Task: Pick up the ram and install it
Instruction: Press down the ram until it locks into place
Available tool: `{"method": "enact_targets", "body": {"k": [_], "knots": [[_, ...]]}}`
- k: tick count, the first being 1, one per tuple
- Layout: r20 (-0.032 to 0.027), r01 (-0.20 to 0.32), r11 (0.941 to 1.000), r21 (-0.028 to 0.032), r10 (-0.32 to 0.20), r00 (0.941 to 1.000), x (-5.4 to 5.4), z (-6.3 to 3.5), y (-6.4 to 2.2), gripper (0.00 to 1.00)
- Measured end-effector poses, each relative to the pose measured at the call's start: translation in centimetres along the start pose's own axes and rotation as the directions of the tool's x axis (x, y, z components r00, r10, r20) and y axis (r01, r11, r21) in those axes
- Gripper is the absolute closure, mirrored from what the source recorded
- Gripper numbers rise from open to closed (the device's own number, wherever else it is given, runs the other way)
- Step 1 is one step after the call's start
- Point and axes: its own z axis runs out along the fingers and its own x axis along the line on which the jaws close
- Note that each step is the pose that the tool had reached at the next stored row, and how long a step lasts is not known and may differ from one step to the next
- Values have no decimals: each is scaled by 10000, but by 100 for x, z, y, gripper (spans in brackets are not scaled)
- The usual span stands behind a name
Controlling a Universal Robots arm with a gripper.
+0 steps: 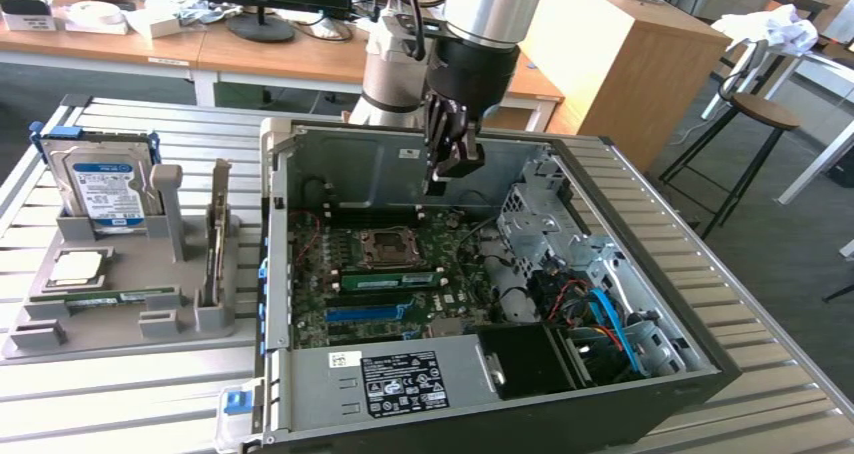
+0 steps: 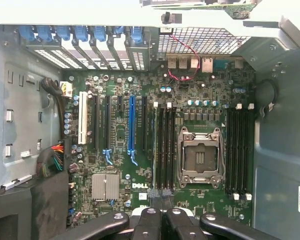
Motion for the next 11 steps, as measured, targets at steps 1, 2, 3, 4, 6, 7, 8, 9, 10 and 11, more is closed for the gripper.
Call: {"method": "enact_targets", "body": {"k": [1,2,3,4,6,7,8,9,10,11], "knots": [[0,-1,10000,0,1,10000,0,0,0,90],[0,0,10000,0,0,10000,0,0,0,90],[0,0,10000,0,0,10000,0,0,0,90],[0,0,10000,0,0,10000,0,0,0,90],[0,0,10000,0,0,10000,0,0,0,90],[1,1,10000,0,-1,10000,0,0,-3,90],[-1,2,10000,0,-2,10000,1,0,-7,90],[-1,1,10000,0,-1,10000,0,-1,-12,90],[-1,0,10000,-1,0,10000,0,-1,-19,90],[-1,0,10000,0,0,10000,0,-1,-27,90]]}}
